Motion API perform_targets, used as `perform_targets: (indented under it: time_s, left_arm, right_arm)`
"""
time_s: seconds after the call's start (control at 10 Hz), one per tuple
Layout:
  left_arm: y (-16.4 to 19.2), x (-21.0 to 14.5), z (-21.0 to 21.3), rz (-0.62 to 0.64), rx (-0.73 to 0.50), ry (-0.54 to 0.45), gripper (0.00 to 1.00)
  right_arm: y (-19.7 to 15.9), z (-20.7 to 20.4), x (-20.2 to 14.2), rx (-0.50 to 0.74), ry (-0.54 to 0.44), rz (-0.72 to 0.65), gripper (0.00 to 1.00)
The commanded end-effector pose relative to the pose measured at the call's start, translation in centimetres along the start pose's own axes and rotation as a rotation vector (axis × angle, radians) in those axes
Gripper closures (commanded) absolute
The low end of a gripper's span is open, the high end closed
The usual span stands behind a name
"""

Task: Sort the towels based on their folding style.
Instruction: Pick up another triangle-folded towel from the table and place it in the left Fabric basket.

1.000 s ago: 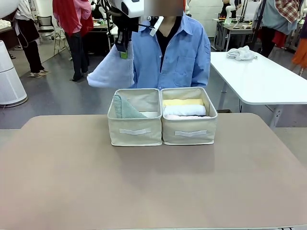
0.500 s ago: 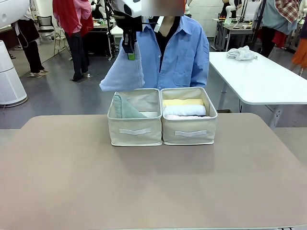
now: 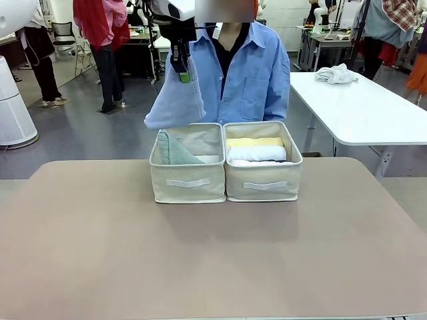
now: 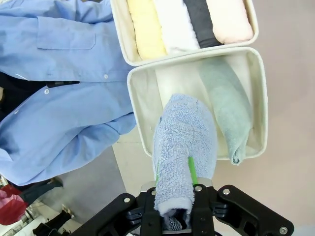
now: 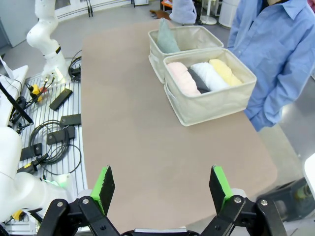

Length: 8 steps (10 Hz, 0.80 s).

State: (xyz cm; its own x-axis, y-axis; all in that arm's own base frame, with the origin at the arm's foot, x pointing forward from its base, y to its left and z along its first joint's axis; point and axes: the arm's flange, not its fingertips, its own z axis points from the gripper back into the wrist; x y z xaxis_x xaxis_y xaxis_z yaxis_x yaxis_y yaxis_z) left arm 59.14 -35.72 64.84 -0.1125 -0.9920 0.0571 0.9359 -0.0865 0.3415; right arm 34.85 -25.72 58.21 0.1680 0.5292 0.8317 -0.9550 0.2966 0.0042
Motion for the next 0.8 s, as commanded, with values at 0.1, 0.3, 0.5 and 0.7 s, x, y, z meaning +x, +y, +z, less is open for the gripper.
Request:
perform_targets:
  time_s: [0.1, 0.3, 0.5, 0.7]
  left_arm:
    - [0.0, 0.1, 0.4, -0.005, 0.011, 0.018, 0.83]
    - [0.7, -0.2, -0.8, 0.080, -0.007, -0.044, 0.83]
    - [2.2, 0.1, -2.8, 0.205, 0.035, -0.024, 0.83]
    - [2.8, 0.3, -5.7, 0.247, -0.008, -0.062, 0.83]
  right_arm:
    - [-0.1, 0.1, 0.1, 0.007, -0.012, 0.014, 0.00]
    - [-0.1, 0.1, 0.1, 0.007, -0.012, 0.014, 0.00]
    - [-0.1, 0.1, 0.1, 0.007, -0.012, 0.014, 0.00]
    - [-0.1, 0.1, 0.1, 0.007, -0.012, 0.014, 0.00]
